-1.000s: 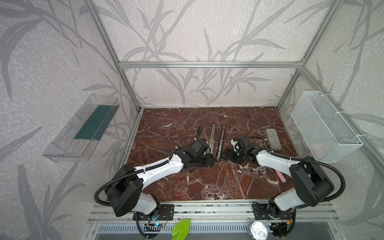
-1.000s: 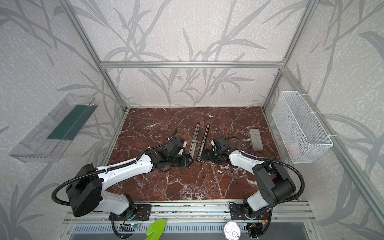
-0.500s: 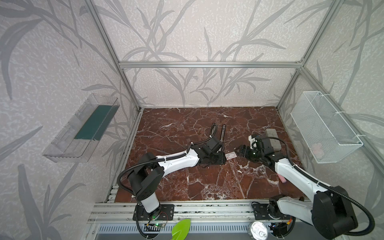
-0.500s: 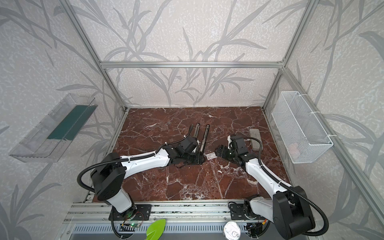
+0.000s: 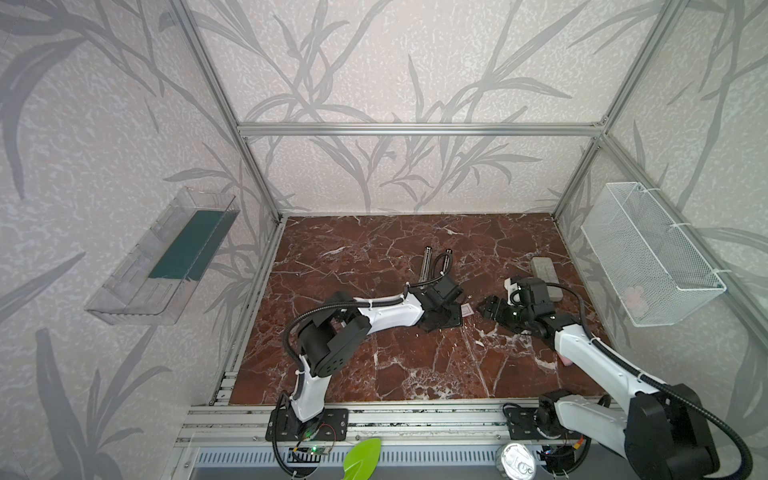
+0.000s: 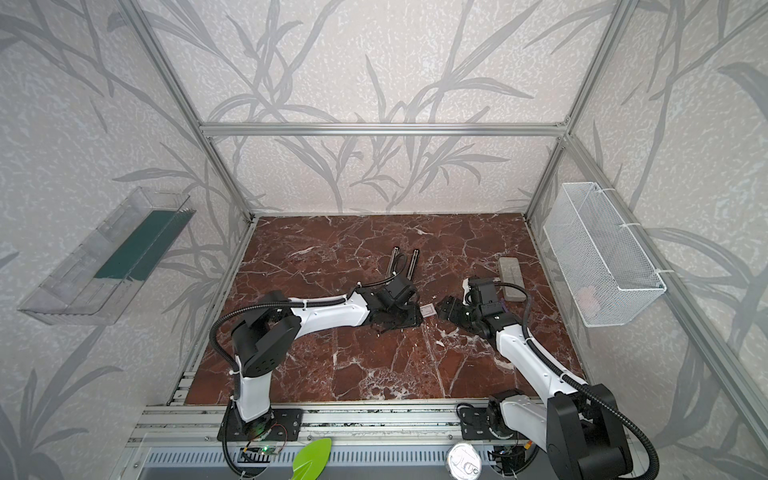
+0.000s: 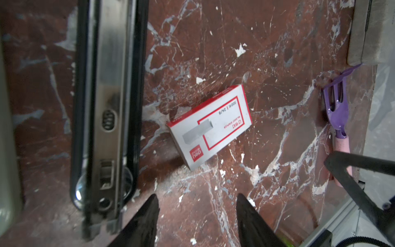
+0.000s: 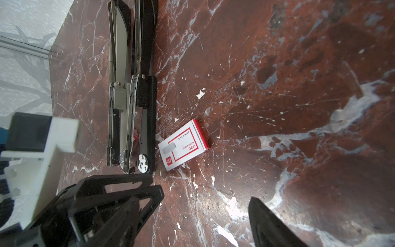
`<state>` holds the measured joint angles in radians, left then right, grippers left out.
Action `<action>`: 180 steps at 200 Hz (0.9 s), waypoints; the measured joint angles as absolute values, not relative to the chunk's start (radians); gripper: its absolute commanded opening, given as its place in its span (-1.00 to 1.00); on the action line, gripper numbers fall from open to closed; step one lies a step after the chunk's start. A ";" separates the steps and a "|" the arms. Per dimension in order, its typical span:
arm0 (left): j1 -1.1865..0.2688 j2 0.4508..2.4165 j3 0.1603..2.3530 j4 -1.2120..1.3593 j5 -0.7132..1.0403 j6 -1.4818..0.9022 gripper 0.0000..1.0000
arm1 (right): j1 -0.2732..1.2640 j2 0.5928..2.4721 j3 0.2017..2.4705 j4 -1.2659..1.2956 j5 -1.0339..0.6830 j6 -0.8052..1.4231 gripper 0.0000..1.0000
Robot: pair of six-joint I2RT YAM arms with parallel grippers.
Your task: Load the staples into the stapler
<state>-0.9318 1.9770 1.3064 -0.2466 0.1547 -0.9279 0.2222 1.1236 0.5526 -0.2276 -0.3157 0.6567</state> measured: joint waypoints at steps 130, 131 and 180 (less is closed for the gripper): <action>-0.932 2.094 1.456 -0.246 0.174 -0.899 0.07 | 0.182 1.111 0.546 -0.233 -0.315 0.622 0.58; -0.932 2.094 1.456 -0.246 0.173 -0.899 0.07 | 0.182 1.111 0.546 -0.233 -0.315 0.621 0.58; -0.933 2.013 1.348 -0.252 0.146 -0.893 0.12 | 0.182 1.114 0.546 -0.233 -0.316 0.614 0.58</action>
